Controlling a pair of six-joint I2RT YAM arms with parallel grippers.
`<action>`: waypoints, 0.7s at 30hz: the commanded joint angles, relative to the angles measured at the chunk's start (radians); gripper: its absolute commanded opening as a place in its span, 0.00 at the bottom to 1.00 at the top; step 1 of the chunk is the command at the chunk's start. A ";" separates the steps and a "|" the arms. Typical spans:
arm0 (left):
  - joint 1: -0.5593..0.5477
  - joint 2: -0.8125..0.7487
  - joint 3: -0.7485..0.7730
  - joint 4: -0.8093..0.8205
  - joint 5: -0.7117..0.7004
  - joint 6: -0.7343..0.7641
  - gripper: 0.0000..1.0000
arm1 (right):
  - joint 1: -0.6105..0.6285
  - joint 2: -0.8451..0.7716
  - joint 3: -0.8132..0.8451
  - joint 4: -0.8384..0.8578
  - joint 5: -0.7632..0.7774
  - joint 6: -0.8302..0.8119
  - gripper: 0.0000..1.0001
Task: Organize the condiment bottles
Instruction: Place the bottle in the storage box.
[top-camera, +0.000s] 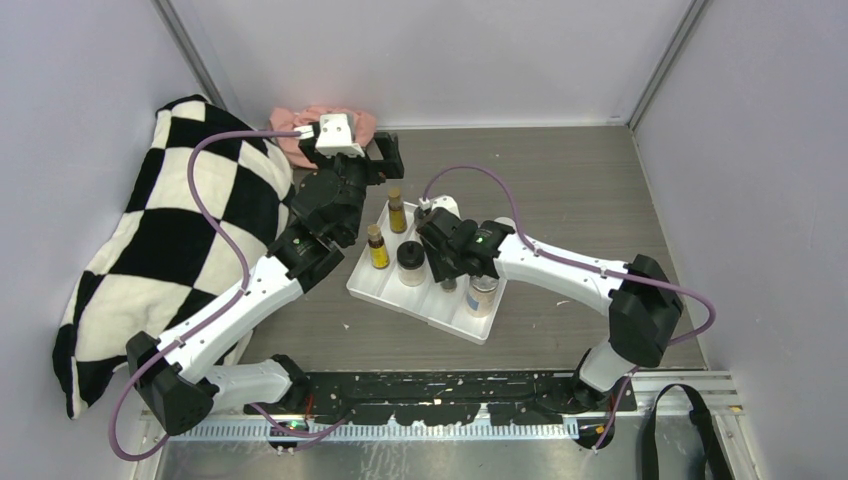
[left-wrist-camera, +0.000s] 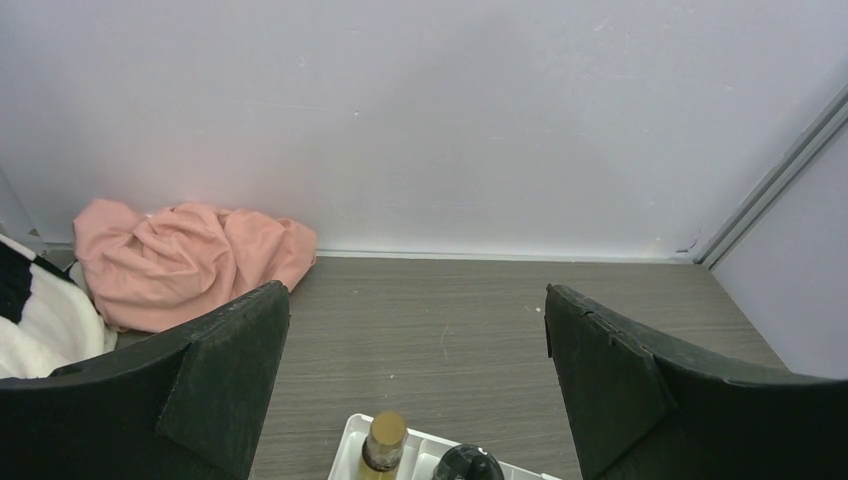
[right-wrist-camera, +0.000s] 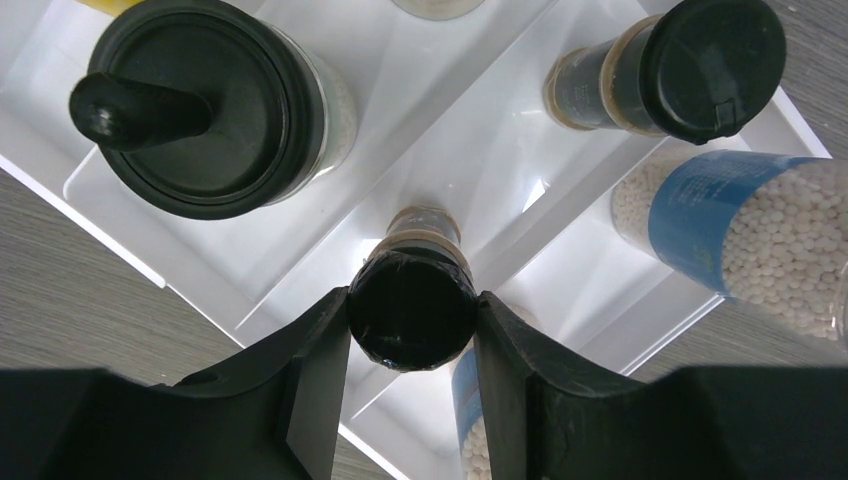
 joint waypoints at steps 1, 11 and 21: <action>0.005 -0.003 0.011 0.053 -0.018 -0.008 1.00 | -0.008 0.007 0.051 -0.017 -0.015 -0.011 0.37; 0.005 -0.002 0.009 0.051 -0.018 -0.012 1.00 | -0.015 0.007 0.049 -0.021 -0.037 -0.009 0.59; 0.005 0.005 0.009 0.054 -0.021 -0.012 1.00 | -0.021 0.009 0.064 -0.019 -0.050 -0.016 0.70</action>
